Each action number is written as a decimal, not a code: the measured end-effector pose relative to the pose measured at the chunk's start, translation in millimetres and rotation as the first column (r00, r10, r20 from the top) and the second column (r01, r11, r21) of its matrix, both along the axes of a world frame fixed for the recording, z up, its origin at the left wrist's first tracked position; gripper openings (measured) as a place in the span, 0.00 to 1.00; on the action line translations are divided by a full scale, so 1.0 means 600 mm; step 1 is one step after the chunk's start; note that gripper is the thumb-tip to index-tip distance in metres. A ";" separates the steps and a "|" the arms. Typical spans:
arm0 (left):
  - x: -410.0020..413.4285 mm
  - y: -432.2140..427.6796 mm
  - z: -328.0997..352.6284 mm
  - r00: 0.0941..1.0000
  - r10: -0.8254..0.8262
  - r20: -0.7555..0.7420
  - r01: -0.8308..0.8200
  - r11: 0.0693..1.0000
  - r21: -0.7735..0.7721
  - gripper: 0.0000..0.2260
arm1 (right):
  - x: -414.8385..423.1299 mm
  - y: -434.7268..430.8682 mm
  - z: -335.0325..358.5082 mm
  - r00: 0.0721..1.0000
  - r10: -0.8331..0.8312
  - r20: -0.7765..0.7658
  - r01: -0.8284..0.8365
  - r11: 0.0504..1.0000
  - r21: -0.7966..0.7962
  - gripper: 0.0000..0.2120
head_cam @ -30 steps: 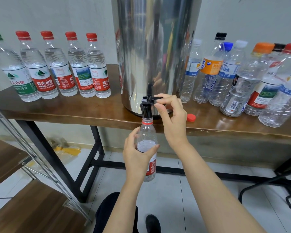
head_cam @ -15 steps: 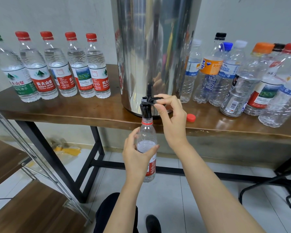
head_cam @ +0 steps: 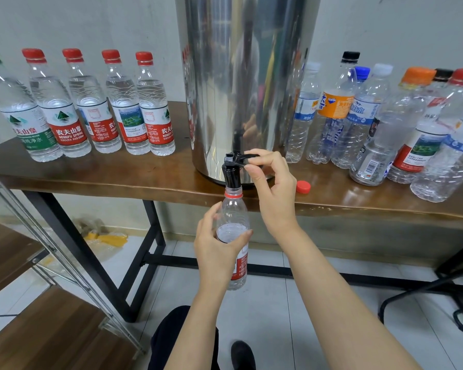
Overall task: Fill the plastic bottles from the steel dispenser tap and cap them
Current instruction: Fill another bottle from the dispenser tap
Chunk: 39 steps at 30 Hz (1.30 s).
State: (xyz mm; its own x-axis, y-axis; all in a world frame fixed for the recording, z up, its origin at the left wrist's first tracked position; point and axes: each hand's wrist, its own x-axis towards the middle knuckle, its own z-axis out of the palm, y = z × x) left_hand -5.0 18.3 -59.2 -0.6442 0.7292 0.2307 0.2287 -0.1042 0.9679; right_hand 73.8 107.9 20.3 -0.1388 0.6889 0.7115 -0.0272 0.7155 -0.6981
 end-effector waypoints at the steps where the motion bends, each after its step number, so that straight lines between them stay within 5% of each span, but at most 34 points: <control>1: 0.000 0.000 0.000 1.000 0.000 0.001 0.000 1.000 -0.001 0.33 | 0.000 -0.001 0.000 1.000 0.001 0.001 -0.001 1.000 0.000 0.06; 39: -0.001 0.003 -0.006 1.000 -0.019 -0.001 0.019 1.000 0.011 0.33 | -0.002 0.001 -0.003 1.000 0.012 -0.015 -0.012 1.000 -0.017 0.06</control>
State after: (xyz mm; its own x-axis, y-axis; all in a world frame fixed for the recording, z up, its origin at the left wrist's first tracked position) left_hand -5.7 20.1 -63.0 -0.6302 0.7386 0.2396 0.2279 -0.1190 0.9664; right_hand 72.8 108.7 18.4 -0.1366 0.6991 0.7019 -0.0464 0.7033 -0.7094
